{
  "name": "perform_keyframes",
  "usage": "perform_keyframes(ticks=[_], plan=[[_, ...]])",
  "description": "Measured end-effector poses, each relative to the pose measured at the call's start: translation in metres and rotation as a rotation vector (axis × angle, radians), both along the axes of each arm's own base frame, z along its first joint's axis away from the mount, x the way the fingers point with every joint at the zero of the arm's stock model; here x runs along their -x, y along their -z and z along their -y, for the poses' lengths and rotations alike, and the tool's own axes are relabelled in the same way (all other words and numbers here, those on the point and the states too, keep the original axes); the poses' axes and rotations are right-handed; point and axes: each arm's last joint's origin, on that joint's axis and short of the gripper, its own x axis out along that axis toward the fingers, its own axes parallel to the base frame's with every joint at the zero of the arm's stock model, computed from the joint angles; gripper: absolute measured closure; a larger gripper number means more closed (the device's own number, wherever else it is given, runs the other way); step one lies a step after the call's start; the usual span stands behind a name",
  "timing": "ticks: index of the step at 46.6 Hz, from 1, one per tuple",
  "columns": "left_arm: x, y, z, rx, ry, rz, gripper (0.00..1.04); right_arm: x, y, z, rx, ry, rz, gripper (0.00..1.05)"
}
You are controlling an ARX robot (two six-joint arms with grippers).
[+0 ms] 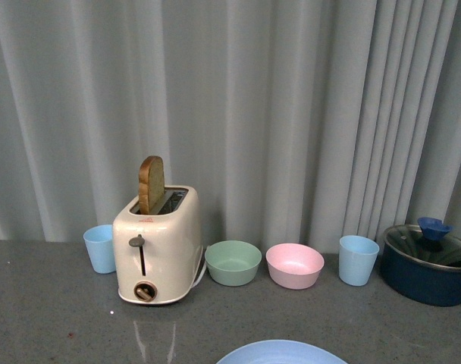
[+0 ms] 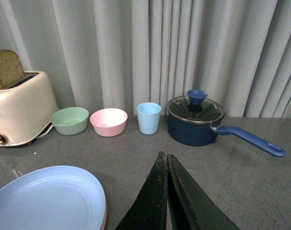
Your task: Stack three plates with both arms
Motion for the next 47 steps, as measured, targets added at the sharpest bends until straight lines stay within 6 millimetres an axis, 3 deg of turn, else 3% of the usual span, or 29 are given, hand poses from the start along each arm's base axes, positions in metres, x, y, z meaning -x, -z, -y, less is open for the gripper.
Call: perform_keyframes(ticks=[32,42,47], plan=[[0.0,0.0,0.0,0.0,0.0,0.001,0.07,0.014,0.003,0.0,0.002,0.0,-0.007,1.01],[0.0,0.0,0.0,0.0,0.0,0.001,0.07,0.014,0.003,0.0,0.002,0.0,-0.008,0.52],[0.0,0.0,0.0,0.0,0.0,0.001,0.07,0.014,0.003,0.0,0.002,0.0,-0.008,0.34]])
